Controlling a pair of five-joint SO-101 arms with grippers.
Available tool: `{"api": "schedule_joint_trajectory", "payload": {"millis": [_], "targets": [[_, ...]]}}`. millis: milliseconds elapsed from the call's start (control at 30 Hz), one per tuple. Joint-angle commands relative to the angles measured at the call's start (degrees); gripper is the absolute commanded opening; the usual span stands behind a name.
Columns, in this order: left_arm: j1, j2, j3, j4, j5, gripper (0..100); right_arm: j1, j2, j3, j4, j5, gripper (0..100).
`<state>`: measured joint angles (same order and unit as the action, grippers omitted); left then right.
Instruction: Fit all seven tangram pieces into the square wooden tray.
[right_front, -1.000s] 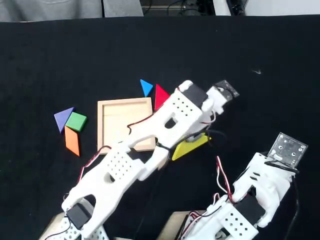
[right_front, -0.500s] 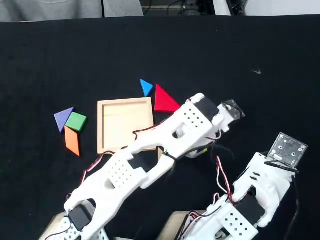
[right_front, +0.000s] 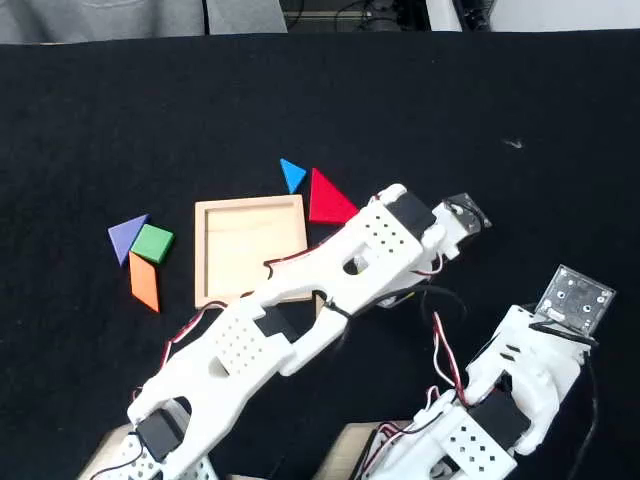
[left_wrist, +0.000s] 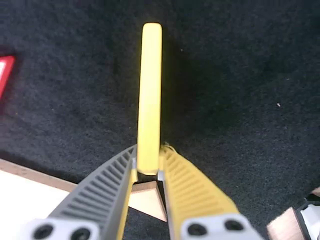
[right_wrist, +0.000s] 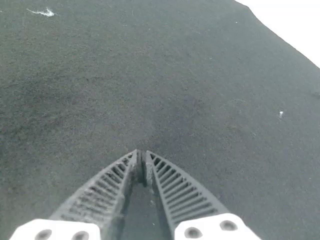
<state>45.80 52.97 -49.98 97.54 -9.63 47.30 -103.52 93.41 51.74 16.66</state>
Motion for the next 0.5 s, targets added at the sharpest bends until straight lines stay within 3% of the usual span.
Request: {"api": "schedule_joint_trajectory", "payload": {"millis": [0,267,467], "targets": [[-0.4,-5.1,-0.8,-0.5,-0.1,3,-0.7,-5.5,-0.4,0.2,0.6,1.1],[-5.8,-11.5,-9.3,3.3,-3.3,3,-0.7,-5.5,-0.4,0.0,0.6,1.1],[-10.8,-26.0,-6.7,3.3,-3.9,3,-0.7,-5.5,-0.3,0.1,0.6,1.1]]}}
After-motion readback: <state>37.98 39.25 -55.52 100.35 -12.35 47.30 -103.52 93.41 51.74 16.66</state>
